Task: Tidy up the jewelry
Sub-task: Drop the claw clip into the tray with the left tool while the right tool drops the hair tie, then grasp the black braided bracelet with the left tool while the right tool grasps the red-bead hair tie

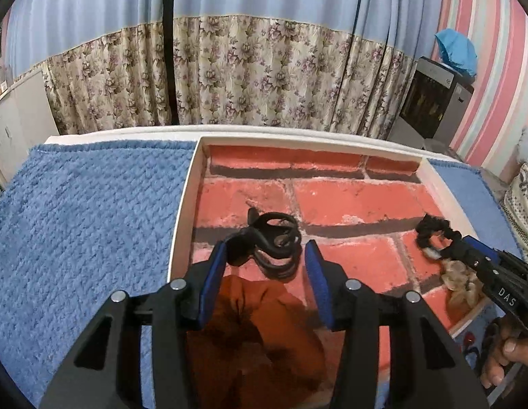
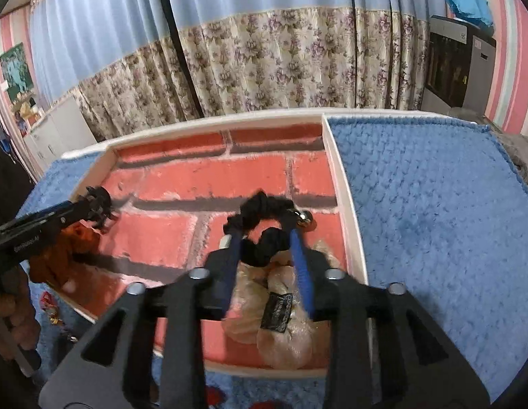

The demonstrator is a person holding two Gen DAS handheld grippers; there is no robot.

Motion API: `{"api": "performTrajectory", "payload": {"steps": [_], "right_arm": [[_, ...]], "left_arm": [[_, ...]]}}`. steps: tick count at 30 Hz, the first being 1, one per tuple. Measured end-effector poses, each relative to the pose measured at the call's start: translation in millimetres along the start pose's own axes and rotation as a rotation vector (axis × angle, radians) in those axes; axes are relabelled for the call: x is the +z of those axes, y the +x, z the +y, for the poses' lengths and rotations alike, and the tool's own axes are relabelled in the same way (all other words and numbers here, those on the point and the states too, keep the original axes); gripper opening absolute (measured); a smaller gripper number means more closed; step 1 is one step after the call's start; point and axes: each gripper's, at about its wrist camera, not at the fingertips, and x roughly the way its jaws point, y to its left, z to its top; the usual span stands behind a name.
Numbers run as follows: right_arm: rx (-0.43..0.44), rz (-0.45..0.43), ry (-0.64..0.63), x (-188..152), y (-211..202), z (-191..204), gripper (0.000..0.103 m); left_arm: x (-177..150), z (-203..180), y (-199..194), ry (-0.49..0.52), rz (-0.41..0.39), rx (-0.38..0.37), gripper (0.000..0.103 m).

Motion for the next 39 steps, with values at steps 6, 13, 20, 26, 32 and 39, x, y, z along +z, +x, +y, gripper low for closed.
{"api": "performTrajectory", "payload": {"steps": [6,13,20,26,32,39], "right_arm": [[0.023,-0.138,0.006,3.4,-82.4,-7.6,0.043],[-0.025,-0.219,-0.024,-59.9,-167.7,-12.4,0.058],[-0.041,-0.177,-0.016,-134.9,-192.3,-13.2,0.058],[-0.069,-0.172,-0.023,-151.7,-191.0,-8.1,0.058],[-0.088,-0.208,-0.047,-164.9,-194.2,-6.6,0.058],[-0.099,-0.156,-0.034,-160.2,-183.8,-8.4,0.058]], "left_arm": [[-5.3,9.3,-69.9,-0.010,-0.104,-0.026,0.056],[-74.4,24.6,-154.0,0.004,-0.215,0.075,0.064],[-145.9,44.7,-187.8,-0.040,-0.223,0.111,0.064],[-171.3,38.7,-181.4,-0.044,-0.174,0.104,0.064],[-183.2,30.9,-187.8,-0.038,-0.207,0.115,0.064],[-181.7,19.7,-182.3,0.004,-0.178,0.126,0.064]]}}
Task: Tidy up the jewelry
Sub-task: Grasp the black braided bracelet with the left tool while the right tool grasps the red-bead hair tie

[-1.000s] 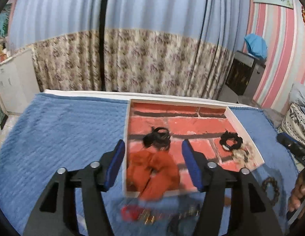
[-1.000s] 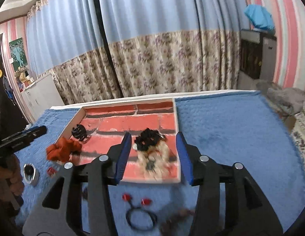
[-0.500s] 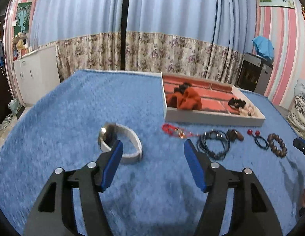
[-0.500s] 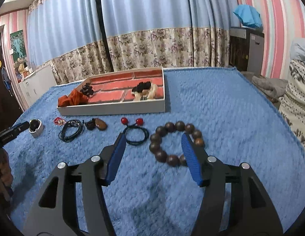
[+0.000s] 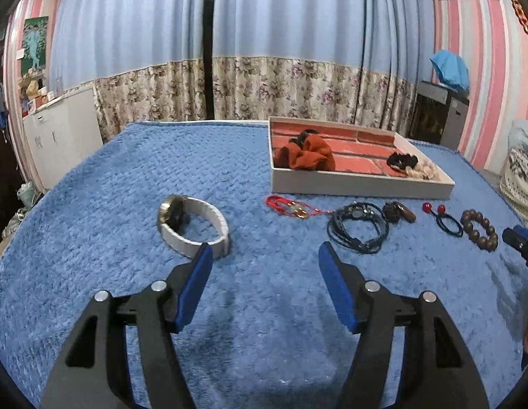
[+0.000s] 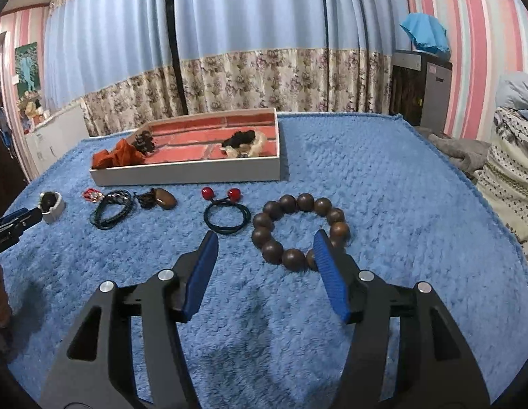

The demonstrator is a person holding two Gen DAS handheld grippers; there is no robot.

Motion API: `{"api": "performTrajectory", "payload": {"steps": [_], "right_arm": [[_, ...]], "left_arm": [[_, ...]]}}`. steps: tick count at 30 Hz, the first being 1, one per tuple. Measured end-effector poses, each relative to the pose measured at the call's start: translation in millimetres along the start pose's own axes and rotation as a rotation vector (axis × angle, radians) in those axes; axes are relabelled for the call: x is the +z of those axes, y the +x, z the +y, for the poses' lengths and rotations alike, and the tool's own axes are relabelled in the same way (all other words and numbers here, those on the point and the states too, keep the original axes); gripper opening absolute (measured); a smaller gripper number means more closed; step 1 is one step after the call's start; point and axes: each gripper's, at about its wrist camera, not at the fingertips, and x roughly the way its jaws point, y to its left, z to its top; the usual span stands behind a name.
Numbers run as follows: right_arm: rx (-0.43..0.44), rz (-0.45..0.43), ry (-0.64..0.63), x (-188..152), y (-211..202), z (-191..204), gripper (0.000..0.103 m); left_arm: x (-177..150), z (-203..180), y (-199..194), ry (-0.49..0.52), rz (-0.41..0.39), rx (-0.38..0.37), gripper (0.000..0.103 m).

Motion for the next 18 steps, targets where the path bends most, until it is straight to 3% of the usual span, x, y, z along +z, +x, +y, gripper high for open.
{"api": "performTrajectory", "payload": {"steps": [7,12,18], "right_arm": [[0.011,0.046,-0.002,18.0,20.0,2.5,0.057],[0.008,0.104,-0.003,28.1,47.6,2.3,0.046],[0.051,0.098,-0.024,41.6,57.6,14.8,0.045]], "left_arm": [[18.8,-26.0,25.3,0.031,0.077,-0.045,0.064],[29.3,-44.1,51.9,0.032,0.145,-0.090,0.064],[40.4,-62.7,68.5,0.060,0.146,-0.075,0.064]]}}
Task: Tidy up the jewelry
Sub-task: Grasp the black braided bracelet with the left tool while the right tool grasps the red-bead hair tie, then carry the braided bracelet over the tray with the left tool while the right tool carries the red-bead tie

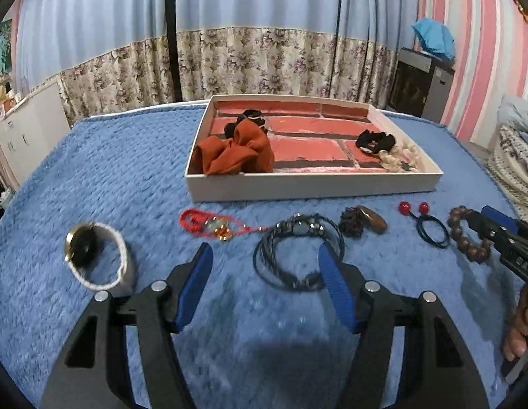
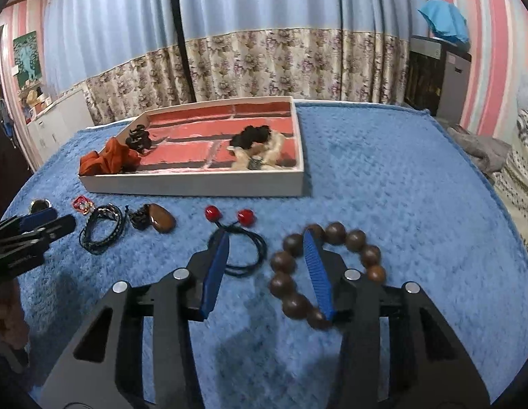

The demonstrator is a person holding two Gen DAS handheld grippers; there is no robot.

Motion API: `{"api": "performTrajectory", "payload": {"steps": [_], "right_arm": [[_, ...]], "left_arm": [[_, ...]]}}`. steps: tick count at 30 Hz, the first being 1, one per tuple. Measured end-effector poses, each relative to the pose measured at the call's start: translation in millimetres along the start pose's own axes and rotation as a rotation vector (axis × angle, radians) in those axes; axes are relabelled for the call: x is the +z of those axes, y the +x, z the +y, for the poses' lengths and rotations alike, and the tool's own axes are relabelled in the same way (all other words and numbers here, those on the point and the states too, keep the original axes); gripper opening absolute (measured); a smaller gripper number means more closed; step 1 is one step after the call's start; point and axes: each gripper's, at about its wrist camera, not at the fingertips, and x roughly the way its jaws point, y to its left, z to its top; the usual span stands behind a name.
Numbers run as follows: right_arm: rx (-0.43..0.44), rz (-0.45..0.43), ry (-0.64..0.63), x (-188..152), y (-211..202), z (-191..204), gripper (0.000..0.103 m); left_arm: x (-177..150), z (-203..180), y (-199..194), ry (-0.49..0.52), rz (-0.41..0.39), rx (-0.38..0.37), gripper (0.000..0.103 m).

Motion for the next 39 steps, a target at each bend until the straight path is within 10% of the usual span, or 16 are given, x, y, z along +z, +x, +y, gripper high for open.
{"api": "performTrajectory", "payload": {"steps": [12,14,17,28,39], "right_arm": [[0.055,0.134,-0.010,11.7,59.5,17.6,0.041],[0.053,0.146,-0.002,11.2,62.1,18.3,0.063],[0.065,0.160,-0.007,10.1,64.9,21.5,0.067],[0.027,0.180,-0.017,7.4,69.7,20.9,0.009],[0.076,0.109,0.012,4.1,28.5,14.8,0.007]], "left_arm": [[6.0,-0.9,53.3,0.004,0.124,0.008,0.046],[6.5,-0.3,56.0,0.005,0.124,0.006,0.046],[7.5,-1.2,57.3,0.010,0.122,0.003,0.043],[6.2,2.8,53.4,-0.015,0.111,-0.041,0.010],[-0.4,16.0,20.6,-0.040,0.061,-0.091,0.007]]}}
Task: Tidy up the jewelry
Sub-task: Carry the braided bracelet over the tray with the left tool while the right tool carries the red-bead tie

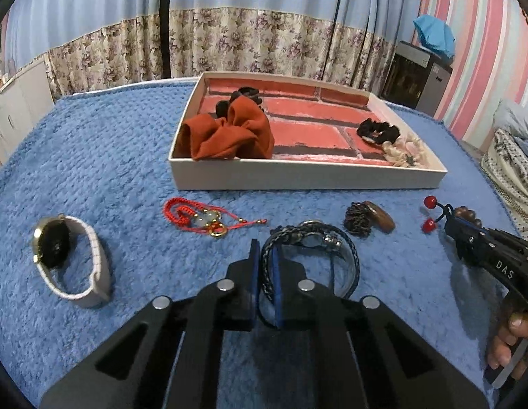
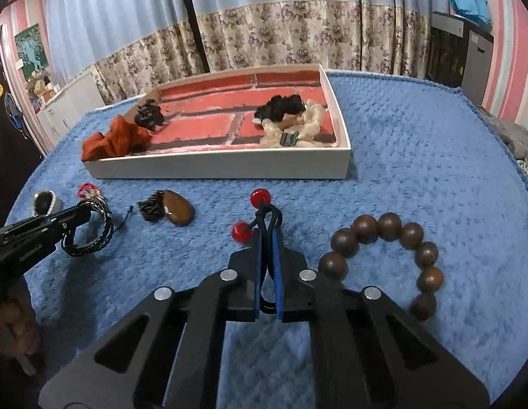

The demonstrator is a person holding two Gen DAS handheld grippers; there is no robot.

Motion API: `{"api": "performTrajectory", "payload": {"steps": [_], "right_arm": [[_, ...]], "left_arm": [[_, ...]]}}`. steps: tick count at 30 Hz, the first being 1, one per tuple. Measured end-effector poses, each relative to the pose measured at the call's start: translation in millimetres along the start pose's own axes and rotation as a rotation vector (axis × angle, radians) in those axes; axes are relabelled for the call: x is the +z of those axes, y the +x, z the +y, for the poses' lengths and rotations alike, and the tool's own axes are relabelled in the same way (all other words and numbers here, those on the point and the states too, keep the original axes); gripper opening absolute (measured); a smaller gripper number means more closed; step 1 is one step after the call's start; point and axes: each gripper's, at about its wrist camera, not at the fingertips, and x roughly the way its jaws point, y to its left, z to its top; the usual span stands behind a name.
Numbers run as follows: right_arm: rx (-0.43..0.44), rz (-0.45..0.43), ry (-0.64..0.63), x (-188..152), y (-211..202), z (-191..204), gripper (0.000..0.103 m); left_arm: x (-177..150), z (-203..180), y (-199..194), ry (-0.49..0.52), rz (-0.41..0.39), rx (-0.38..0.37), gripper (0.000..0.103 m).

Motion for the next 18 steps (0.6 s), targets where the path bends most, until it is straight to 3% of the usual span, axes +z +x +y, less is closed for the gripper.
{"api": "performTrajectory", "payload": {"steps": [9,18], "right_arm": [[0.026,-0.084,-0.002,7.8,-41.4,2.0,0.007],[0.008,-0.141,-0.046,30.2,-59.4,12.3,0.007]], "left_arm": [[6.6,-0.5,-42.1,0.007,-0.082,0.007,0.007],[37.6,-4.1,-61.1,0.035,-0.157,0.045,0.007]]}}
